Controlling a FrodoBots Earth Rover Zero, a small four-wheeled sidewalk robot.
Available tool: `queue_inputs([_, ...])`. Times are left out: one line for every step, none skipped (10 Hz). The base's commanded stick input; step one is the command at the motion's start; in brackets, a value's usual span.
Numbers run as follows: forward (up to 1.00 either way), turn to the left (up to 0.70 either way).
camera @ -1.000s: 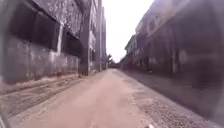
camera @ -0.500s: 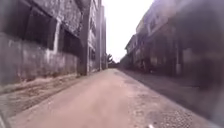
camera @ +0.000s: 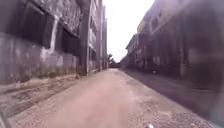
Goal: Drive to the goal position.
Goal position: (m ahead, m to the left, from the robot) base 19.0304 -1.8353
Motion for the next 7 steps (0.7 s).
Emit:
queue_inputs([0.60, 0.00])
queue_inputs([0.60, 0.00])
queue_inputs([0.60, 0.00])
queue_inputs([0.60, 0.00])
queue_inputs([0.60, 0.00])
queue_inputs([0.60, 0.00])
queue_inputs([0.60, 0.00])
